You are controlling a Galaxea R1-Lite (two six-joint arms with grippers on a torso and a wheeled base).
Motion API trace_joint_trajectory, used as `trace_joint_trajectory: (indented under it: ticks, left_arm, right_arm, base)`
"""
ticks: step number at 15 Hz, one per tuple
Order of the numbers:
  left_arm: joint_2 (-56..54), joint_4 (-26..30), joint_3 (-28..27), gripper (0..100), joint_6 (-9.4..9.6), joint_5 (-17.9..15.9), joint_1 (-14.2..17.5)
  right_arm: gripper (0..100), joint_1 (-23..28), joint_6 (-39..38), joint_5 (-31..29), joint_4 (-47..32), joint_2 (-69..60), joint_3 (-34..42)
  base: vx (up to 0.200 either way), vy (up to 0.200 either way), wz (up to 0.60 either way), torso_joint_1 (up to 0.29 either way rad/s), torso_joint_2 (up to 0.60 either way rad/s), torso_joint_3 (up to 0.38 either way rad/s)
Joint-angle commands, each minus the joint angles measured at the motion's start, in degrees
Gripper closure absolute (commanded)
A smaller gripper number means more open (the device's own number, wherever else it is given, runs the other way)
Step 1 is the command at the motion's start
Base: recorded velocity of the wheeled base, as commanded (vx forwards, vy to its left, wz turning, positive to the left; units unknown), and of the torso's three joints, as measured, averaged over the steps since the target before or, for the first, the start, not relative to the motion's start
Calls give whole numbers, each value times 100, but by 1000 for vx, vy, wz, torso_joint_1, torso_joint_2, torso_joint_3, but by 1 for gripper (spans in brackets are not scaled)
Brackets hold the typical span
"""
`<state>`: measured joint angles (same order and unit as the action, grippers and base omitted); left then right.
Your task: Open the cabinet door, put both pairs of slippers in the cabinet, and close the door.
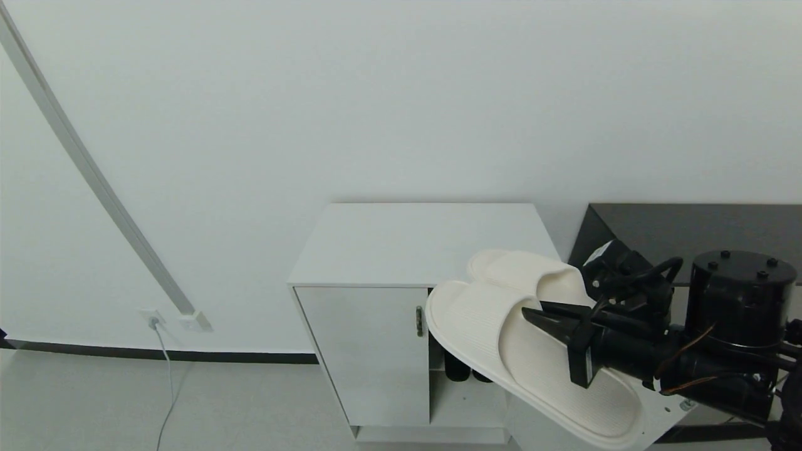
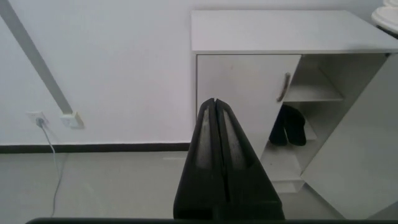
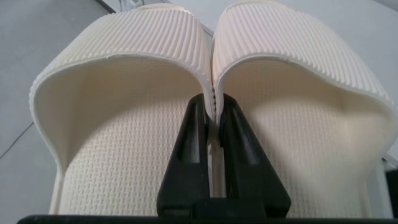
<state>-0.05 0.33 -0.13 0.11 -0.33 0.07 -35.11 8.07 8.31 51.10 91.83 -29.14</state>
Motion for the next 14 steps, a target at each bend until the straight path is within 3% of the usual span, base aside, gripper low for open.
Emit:
trace_joint_trajectory:
  ticks: [1,8,11,14]
  left_arm:
    - [5,2,-4,100,-2,-2,1]
    - [5,2,-4,100,-2,-2,1]
    - [5,2,-4,100,-2,-2,1]
    - [5,2,-4,100,-2,-2,1]
  right_arm:
    - [100,22,-7,-5,5,54,-4]
    - [100,30,-16,12,14,142,-13]
    - [100,30,-25,21,14,186,-13]
    - [100,30,-25,30,14,221,-22]
  base:
    - [0,0,0,0,0,0]
    - [0,0,0,0,0,0]
    - [0,0,-600,1,-1,6]
    - [0,0,0,0,0,0]
